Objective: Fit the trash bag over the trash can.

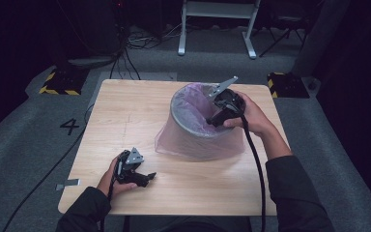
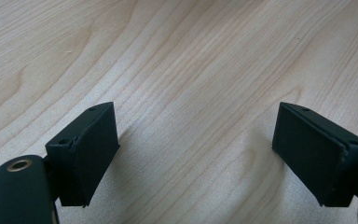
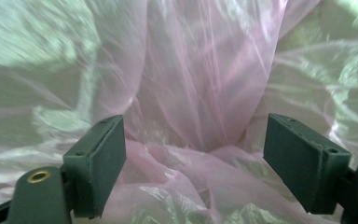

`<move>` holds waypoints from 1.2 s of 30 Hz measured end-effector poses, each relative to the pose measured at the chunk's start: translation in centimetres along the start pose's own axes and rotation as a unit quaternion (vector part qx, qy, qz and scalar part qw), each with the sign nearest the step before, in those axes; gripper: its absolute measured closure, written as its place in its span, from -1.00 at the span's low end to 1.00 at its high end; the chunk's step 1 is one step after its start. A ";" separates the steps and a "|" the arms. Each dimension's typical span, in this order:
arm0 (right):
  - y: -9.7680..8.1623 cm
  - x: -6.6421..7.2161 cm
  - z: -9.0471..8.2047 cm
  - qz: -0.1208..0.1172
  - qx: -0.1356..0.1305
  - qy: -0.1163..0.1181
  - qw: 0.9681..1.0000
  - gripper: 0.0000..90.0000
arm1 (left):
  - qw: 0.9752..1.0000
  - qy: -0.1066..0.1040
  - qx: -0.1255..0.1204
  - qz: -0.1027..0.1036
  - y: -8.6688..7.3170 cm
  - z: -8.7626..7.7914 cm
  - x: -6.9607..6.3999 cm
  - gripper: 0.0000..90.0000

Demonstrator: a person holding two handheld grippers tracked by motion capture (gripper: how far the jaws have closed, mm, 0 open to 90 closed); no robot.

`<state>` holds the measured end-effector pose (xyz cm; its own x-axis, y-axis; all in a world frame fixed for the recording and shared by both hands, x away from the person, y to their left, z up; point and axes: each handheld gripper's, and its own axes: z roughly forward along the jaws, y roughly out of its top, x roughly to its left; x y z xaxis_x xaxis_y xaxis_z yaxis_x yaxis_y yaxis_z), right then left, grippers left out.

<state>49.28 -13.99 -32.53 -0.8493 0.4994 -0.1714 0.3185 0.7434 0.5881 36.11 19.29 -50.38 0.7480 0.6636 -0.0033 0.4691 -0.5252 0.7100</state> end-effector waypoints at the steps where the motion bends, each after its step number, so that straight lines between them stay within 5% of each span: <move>1: 0.0 0.1 -0.2 -0.003 -0.002 -0.002 1.000 -0.53 | 1.000 -0.001 0.000 0.000 0.0 0.0 0.0 -0.69; 8: -0.2 0.9 -1.4 -0.007 -0.056 -0.022 0.998 -0.54 | 1.000 0.000 0.000 0.000 0.0 0.0 0.0 -0.69; 18: -1.4 1.4 -3.6 0.031 -0.132 -0.030 0.990 -0.53 | 1.000 0.001 0.001 -0.001 0.0 0.0 0.0 -0.69; 28: -3.4 2.3 -5.8 0.021 -0.177 -0.027 0.984 -0.58 | 1.000 0.001 0.001 -0.001 0.0 0.0 0.0 -0.69; 36: -5.2 2.9 -7.2 0.013 -0.183 -0.035 0.982 -0.60 | 1.000 0.001 0.001 -0.001 0.0 0.0 0.0 -0.69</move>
<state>42.16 -19.66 -30.38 -0.8084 0.5540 -0.1991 0.1555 0.5272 0.8354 36.08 19.28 -50.38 0.7458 0.6661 -0.0036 0.4716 -0.5241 0.7092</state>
